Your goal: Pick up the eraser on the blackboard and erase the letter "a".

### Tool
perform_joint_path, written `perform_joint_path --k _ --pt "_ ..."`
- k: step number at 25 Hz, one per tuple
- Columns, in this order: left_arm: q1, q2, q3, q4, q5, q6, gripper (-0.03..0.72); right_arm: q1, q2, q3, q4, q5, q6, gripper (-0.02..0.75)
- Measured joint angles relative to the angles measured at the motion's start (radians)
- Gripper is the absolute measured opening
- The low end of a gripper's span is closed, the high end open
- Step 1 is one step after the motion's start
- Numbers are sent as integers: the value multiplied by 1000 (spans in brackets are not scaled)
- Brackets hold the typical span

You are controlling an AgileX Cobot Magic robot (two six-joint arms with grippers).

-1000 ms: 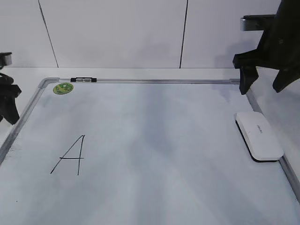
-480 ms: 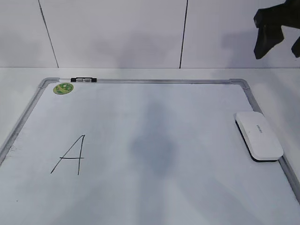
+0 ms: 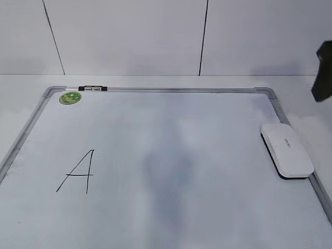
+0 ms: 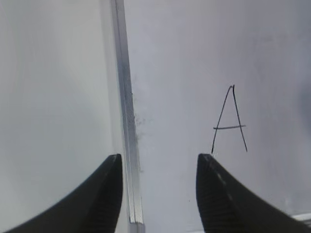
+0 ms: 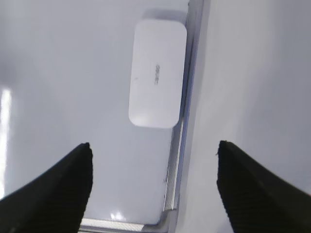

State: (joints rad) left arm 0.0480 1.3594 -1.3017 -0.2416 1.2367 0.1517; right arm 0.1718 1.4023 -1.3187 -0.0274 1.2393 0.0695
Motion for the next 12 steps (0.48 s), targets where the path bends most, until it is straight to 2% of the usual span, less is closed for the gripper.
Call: perform_joint_path --k 12 --pt "0 -449 403 0 0 0 364 0 -463 391 42 2 0 608"
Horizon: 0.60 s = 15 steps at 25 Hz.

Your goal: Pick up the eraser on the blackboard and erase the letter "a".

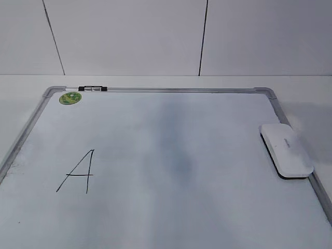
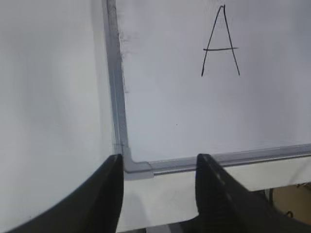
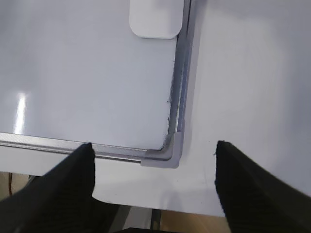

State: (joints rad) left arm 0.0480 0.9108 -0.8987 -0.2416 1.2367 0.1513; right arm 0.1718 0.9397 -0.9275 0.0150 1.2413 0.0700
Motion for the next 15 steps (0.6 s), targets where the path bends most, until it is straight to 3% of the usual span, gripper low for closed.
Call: perform_joint_path --k 8,15 --pt "0 -345 269 -10 -5 0 363 0 -293 172 -15 -5 -1 597" --pt "-31 -479 360 -1 -69 2 361 0 -488 321 -101 -55 -3 593"
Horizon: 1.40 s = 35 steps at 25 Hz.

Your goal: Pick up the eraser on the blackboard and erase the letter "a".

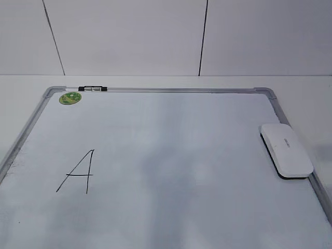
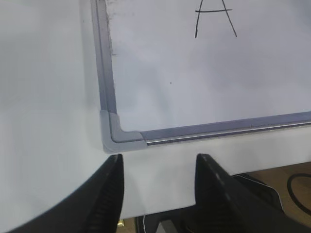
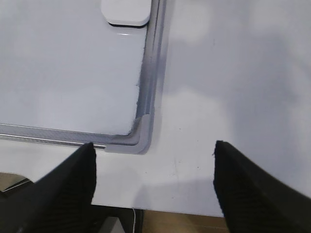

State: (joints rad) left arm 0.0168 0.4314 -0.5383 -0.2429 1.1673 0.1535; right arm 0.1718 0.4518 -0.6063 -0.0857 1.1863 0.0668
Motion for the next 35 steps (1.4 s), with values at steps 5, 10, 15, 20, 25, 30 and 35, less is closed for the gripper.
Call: perform_joint_path --k 5,10,15,20,25,30,35 --pt "-20 -7 11 43 -35 2 360 0 -61 86 -20 -33 0 593" --pt "-27 -7 29 46 -65 2 359 0 -63 99 -44 -49 0 593" --pt "-27 -7 29 47 -65 2 337 0 -63 107 -55 -49 0 593" --pt "-27 -7 29 47 -65 2 302 0 -63 107 -55 -49 0 593" --pt "-27 -7 29 47 -65 2 298 0 -63 107 -55 -49 -2 593" --pt "-27 -7 29 47 -65 2 289 0 -63 107 -55 -49 -2 593" --pt "-27 -27 29 45 -65 2 287 0 -76 107 -55 -49 -2 592"
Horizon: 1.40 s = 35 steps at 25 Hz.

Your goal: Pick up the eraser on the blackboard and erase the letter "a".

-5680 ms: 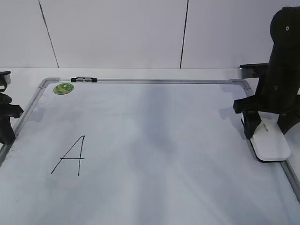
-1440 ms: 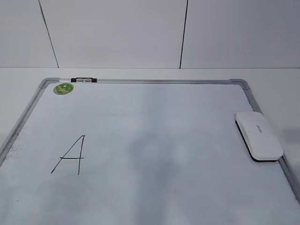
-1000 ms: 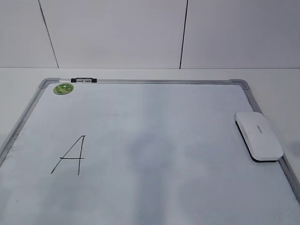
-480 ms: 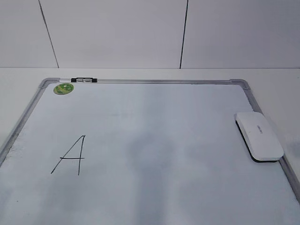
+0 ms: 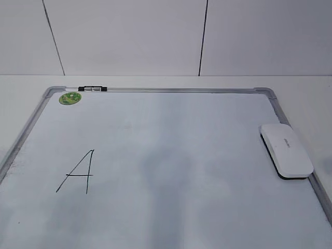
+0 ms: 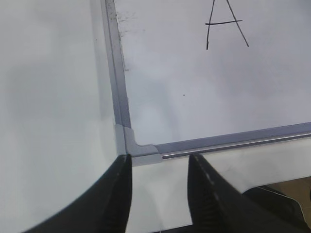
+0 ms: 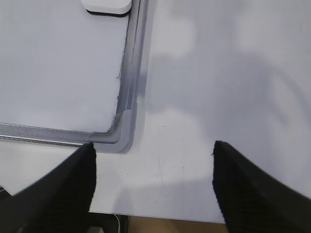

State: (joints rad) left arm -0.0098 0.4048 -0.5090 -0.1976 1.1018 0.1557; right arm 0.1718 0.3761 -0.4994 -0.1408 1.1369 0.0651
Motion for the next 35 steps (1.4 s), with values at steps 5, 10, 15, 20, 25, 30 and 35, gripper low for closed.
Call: perform_joint_path --k 5,10,15,20,25,30,35 --pt "0 -77 0 -2 0 0 287 -80 -67 0 0 0 0 592" --pt "0 -199 0 -4 0 0 286 -207 -167 0 -4 0 0 592" --pt "0 -312 0 -5 2 0 269 -229 -322 0 -4 0 0 592" --pt "0 -394 0 -8 6 0 267 -229 -393 0 -8 6 0 592" --pt "0 -395 0 -10 8 0 265 -229 -393 0 -10 6 0 592" --pt "0 -395 0 -10 8 0 265 -229 -393 0 -12 6 0 592" --pt "0 -395 0 -10 8 0 248 -229 -393 0 -12 6 0 592"
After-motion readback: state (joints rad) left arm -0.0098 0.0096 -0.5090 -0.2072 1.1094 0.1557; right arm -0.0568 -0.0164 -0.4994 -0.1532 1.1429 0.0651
